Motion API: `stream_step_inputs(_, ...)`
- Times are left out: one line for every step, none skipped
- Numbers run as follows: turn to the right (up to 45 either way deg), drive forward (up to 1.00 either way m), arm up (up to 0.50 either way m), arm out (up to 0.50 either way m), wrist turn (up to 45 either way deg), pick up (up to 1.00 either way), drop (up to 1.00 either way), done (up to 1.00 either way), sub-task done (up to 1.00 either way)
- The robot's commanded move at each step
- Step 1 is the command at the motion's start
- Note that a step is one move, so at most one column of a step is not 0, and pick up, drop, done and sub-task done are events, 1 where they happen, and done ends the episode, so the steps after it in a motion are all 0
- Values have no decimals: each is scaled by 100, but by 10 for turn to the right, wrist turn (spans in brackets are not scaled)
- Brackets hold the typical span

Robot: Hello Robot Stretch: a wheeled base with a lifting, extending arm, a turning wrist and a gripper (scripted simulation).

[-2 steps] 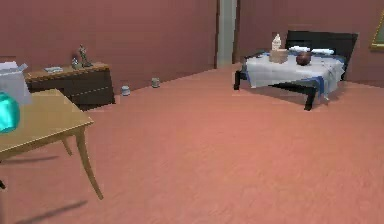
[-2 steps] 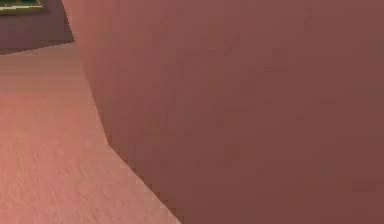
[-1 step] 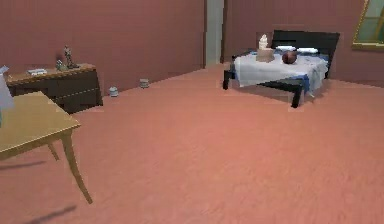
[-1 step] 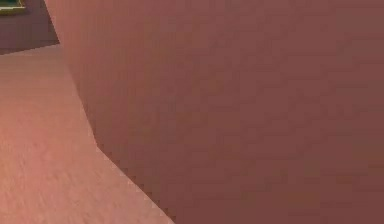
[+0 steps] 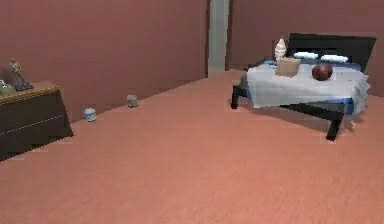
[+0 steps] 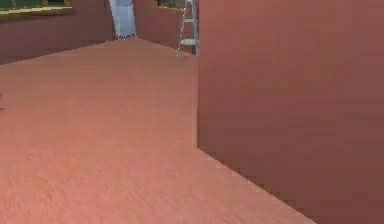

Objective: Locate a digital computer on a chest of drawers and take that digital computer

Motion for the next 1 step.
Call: stream_step_inputs(0,100,0,0,0,0,0,0,0)
